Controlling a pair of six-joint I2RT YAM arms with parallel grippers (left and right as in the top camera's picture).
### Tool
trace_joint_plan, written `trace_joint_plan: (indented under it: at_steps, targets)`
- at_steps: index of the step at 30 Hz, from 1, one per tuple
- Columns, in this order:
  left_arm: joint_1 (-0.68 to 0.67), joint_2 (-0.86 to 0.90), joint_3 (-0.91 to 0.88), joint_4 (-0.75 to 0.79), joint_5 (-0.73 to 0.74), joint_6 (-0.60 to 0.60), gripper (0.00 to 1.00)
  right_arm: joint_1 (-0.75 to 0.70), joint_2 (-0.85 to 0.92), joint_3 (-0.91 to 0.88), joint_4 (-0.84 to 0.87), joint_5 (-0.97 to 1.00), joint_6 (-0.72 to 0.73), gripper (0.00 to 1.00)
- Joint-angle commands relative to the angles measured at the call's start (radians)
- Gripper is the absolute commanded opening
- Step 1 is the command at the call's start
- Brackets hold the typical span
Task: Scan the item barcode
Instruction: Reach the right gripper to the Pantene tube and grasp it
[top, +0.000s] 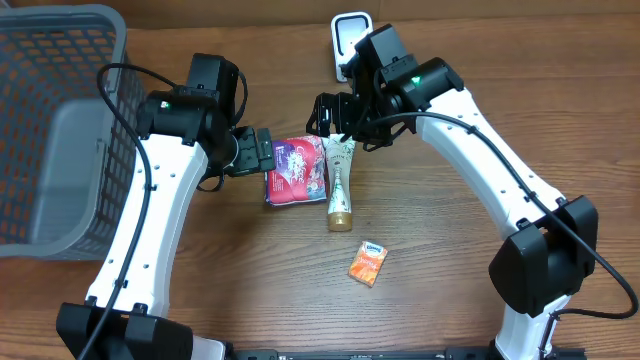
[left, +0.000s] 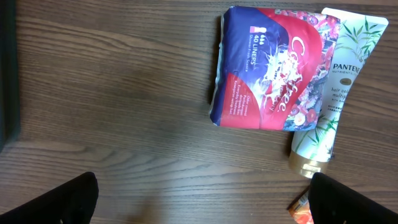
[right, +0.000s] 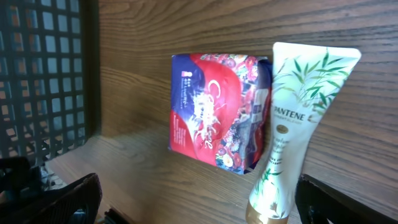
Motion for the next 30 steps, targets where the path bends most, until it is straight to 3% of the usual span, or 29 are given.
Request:
trace_joint_plan:
  at_steps: [1, 11, 12, 16, 27, 30]
  targets:
    - [-0.003, -0.002, 0.007, 0.001, -0.01, -0.01, 1.0, -0.003, 0.015, -0.003, -0.005, 0.063, 0.005, 1.0]
    - [-0.003, -0.002, 0.007, 0.001, -0.01, -0.01, 1.0, 0.0, 0.094, -0.004, -0.031, 0.09, 0.01, 1.0]
    - [-0.003, -0.002, 0.007, 0.001, -0.01, -0.01, 1.0, 0.0, 0.101, -0.004, -0.031, 0.09, 0.01, 0.97]
    - [-0.003, -0.002, 0.007, 0.001, -0.01, -0.01, 1.0, 0.008, 0.15, -0.004, -0.04, 0.095, 0.051, 0.72]
    - [-0.003, -0.002, 0.007, 0.001, -0.01, -0.01, 1.0, 0.063, 0.178, -0.064, -0.068, 0.151, 0.062, 0.66]
    - [-0.003, -0.002, 0.007, 0.001, -0.01, -0.01, 1.0, 0.087, 0.178, -0.104, -0.057, 0.233, 0.124, 0.66]
